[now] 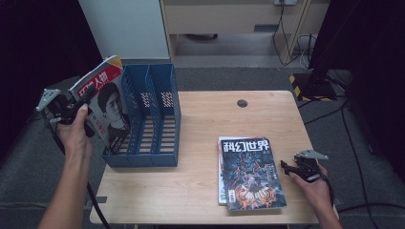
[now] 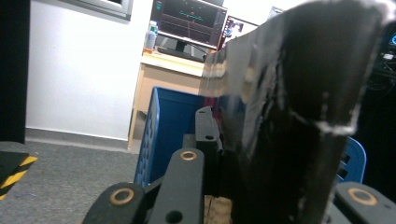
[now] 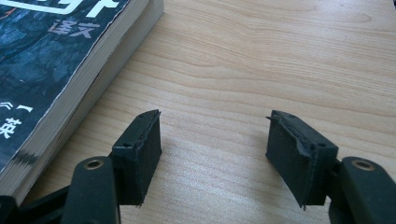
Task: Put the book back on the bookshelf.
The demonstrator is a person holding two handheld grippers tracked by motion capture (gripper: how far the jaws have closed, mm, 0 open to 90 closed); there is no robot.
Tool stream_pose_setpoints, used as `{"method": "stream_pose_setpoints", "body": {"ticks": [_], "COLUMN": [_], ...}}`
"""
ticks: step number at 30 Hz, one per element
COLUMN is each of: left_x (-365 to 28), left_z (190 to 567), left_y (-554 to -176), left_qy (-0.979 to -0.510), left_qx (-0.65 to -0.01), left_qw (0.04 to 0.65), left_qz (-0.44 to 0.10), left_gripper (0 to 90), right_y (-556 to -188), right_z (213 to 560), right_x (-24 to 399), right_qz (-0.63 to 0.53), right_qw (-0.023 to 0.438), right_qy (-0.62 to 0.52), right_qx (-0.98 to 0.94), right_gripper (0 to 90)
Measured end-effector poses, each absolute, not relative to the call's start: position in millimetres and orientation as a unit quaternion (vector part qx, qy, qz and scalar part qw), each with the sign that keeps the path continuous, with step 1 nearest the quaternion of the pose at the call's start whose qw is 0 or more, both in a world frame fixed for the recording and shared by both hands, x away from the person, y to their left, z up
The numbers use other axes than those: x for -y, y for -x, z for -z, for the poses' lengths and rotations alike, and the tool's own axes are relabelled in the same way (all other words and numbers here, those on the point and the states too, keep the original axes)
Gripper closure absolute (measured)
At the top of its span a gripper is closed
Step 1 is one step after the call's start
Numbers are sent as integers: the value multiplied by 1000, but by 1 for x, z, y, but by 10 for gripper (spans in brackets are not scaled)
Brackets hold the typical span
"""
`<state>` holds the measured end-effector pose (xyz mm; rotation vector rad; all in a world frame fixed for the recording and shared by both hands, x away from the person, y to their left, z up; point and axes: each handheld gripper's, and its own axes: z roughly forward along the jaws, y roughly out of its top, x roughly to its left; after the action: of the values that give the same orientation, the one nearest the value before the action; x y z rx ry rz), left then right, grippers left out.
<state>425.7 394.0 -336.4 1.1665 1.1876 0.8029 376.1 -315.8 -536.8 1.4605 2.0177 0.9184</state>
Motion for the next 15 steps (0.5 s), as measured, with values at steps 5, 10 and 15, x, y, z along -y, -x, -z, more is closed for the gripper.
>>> {"method": "stream_pose_setpoints", "body": {"ticks": [5, 10, 15], "left_x": [-393, -393, -394], "left_z": [346, 352, 360], "left_y": [-428, -431, -432], "left_qy": [-505, -512, -512], "left_qx": [-515, -511, -514], "left_qw": [599, 593, 593], "left_qz": [-348, -354, -350], "left_gripper": [842, 841, 841], "right_y": [-376, -376, -375], "right_z": [537, 537, 537], "right_x": [316, 316, 316], "right_qz": [-335, -335, -334], "right_qw": [240, 241, 240], "right_qy": [-534, -534, -533], "right_qx": [-738, -738, -739], "right_gripper": [354, 354, 353]}}
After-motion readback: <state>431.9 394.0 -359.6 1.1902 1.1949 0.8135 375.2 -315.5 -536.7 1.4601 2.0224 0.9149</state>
